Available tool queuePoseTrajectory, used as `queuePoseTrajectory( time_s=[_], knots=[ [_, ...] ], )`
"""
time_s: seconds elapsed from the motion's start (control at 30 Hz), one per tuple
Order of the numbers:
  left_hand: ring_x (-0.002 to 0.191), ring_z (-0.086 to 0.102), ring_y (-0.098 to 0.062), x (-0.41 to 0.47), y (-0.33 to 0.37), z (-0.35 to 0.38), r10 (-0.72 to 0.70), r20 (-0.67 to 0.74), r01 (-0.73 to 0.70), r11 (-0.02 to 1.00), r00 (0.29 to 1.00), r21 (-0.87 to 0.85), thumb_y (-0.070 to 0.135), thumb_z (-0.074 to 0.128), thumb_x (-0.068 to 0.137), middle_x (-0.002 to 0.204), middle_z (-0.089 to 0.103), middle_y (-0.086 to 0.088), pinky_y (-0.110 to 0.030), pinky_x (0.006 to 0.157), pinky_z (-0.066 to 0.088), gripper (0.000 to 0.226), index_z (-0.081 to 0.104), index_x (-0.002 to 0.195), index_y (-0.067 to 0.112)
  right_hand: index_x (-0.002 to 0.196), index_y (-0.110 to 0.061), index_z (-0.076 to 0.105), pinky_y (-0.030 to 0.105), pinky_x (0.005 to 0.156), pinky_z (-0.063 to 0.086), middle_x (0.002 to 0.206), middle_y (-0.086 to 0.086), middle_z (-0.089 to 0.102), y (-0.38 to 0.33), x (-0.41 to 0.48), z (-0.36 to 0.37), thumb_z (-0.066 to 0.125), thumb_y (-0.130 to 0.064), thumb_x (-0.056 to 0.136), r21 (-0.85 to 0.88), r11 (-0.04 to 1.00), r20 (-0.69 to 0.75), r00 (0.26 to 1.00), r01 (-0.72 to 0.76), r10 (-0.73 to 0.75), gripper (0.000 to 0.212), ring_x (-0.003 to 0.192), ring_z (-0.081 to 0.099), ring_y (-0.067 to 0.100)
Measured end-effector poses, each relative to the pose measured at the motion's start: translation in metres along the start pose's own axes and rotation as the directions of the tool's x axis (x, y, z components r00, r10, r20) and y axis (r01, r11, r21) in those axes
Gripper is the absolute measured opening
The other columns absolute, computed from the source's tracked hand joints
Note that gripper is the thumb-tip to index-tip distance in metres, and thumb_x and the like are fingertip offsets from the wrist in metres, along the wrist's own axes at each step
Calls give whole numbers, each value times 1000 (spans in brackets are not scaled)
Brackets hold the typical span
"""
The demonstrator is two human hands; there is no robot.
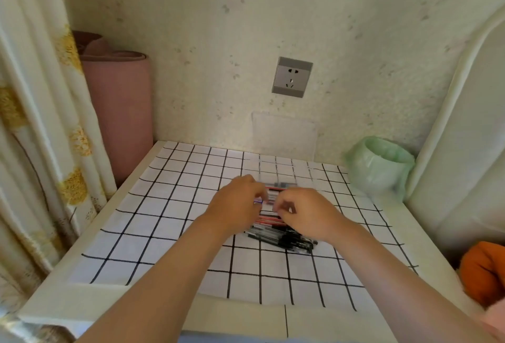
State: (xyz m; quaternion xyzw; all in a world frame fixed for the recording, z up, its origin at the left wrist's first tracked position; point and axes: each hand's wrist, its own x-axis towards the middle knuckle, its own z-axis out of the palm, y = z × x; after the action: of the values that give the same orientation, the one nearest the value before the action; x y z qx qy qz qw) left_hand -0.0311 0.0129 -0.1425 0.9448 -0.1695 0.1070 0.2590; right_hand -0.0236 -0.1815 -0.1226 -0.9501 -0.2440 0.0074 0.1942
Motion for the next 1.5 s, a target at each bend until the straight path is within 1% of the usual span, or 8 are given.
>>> queuePoseTrajectory(
  time_s=[0.2, 0.5, 0.8, 0.97, 1.13, 1.23, 1.37, 1.5],
  knots=[
    [96, 51, -6, -22, 14, 0, 31, 184, -39, 998, 983, 39, 27, 64, 90, 100, 56, 12, -25, 78, 46, 14, 72, 100, 34, 91, -34, 71, 19, 62, 46, 82, -14, 67, 6, -35, -9, 74, -31, 80, -59, 992, 227, 966, -113, 124, 12, 74, 62, 1],
    [95, 54, -7, -31, 18, 6, -24, 225, 9, 998, 974, 64, 23, 66, 90, 107, 58, 10, -21, 80, 46, 15, 71, 102, 28, 99, -33, 69, 21, 61, 39, 85, -15, 65, 12, -44, -3, 68, -37, 84, -203, 978, 157, 985, -38, 71, 15, 79, 60, 6],
    [97, 46, -5, -20, 20, 0, 39, 157, -56, 992, 987, 109, 29, 69, 86, 103, 55, 14, -21, 83, 42, 20, 68, 105, 33, 97, -34, 66, 26, 73, 44, 100, -15, 64, 17, -41, -13, 61, -33, 92, -67, 993, -23, 995, -96, 95, 7, 89, 58, 6],
    [75, 54, -1, -16, 20, -7, -34, 197, 36, 999, 980, -7, 25, 63, 93, 93, 62, 14, -15, 67, 40, 12, 69, 103, 27, 110, -32, 60, 24, 61, 39, 97, -12, 66, 15, -39, -15, 52, -36, 98, 11, 998, -10, 998, -63, 63, 15, 65, 50, 0],
    [70, 56, -4, -17, 18, -12, -55, 285, 68, 997, 957, -36, 26, 53, 98, 82, 61, 12, -22, 62, 44, 14, 67, 100, 28, 110, -28, 61, 35, 72, 48, 95, -9, 62, 7, -37, -7, 46, -41, 100, -141, 989, 59, 998, 47, -39, 23, 86, 56, 15],
    [76, 58, -7, -20, 21, -11, -43, 300, 56, 998, 953, -34, 31, 53, 98, 86, 63, 11, -27, 70, 51, 15, 65, 106, 30, 100, -20, 62, 38, 73, 49, 91, -3, 61, 8, -35, -1, 42, -34, 103, -118, 992, 97, 995, 45, -34, 25, 84, 56, 19],
    [62, 49, -4, -23, 30, -1, 15, 305, -2, 999, 952, -42, 33, 51, 99, 72, 54, 13, -21, 57, 36, 14, 63, 104, 26, 104, -18, 58, 40, 73, 49, 92, 0, 61, 0, -38, 5, 37, -31, 104, -136, 989, 163, 986, 63, -40, 24, 83, 57, 20],
    [66, 52, -7, -21, 27, -4, 6, 309, 17, 997, 951, -72, 31, 50, 100, 80, 62, 7, -24, 61, 41, 18, 65, 105, 24, 101, -15, 55, 40, 72, 49, 89, 3, 61, -6, -37, 4, 33, -33, 105, -178, 983, 171, 985, 51, -20, 29, 80, 57, 22]
  ],
)
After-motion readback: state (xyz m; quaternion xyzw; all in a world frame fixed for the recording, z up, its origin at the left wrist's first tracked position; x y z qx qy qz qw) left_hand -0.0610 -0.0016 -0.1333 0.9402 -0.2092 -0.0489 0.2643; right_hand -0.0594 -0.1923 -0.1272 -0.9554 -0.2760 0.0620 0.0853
